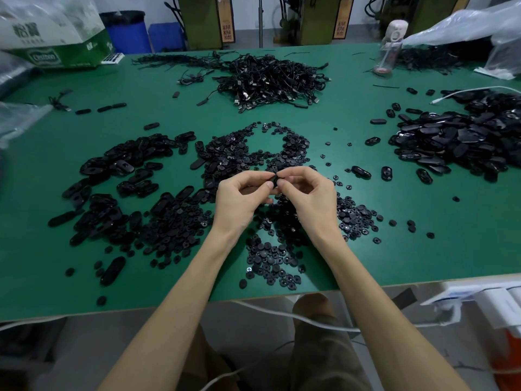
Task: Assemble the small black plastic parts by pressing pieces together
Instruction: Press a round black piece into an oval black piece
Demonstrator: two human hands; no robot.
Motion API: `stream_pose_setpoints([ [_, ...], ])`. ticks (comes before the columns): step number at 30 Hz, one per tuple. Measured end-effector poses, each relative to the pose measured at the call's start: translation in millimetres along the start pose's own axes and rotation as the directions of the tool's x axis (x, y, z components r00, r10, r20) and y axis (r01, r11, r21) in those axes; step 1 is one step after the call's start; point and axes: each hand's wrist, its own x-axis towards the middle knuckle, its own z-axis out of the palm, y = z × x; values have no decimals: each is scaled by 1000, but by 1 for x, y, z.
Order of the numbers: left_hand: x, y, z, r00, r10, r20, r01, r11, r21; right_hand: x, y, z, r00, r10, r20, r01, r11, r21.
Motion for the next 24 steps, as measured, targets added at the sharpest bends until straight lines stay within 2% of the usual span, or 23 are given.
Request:
stream_pose_setpoints([
  [6,0,0,0,999,6,36,-6,1000,1,0,-1,2,999,-4,-44,1,998,-68],
  [24,-1,3,-1,999,-7,40,9,999,-48,-1,-4,1,1000,-28,4,29,996,-87],
])
